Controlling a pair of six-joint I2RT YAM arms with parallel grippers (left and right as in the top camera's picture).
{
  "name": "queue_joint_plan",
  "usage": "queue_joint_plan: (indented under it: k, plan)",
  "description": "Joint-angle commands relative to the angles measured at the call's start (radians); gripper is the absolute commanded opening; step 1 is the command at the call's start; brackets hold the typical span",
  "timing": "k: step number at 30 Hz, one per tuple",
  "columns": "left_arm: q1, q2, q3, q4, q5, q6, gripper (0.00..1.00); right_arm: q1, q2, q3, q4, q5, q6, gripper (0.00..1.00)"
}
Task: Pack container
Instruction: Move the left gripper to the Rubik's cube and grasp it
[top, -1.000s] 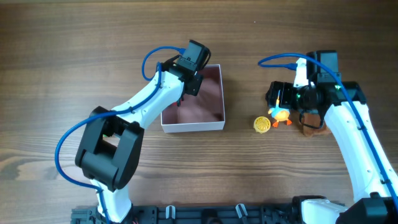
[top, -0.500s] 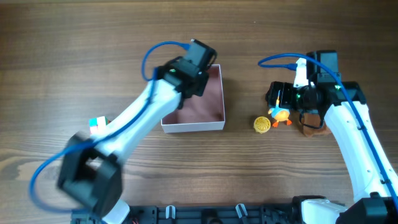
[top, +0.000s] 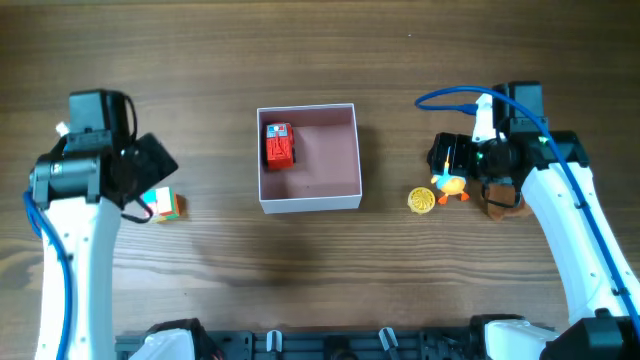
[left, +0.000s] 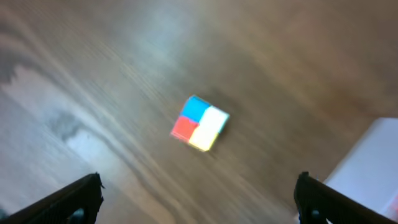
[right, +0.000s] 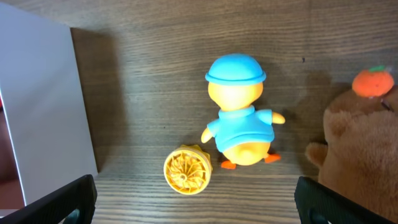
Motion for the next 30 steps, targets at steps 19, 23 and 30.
queue_joint_plan:
  k: [19, 23, 30]
  plan:
    - [0.091, 0.414, -0.276, 0.477, 0.137, 0.195, 1.0, 0.003, 0.004, 0.025, -0.029, 0.025, -0.014, 1.0]
    - [0.091, 0.414, -0.276, 0.462, 0.145, 0.216, 0.89, 0.003, 0.004, 0.025, -0.029, 0.025, -0.014, 1.0]
    - [0.091, 0.414, -0.276, 0.423, 0.145, 0.216, 0.58, 0.003, 0.004, 0.025, -0.029, 0.025, -0.014, 1.0]
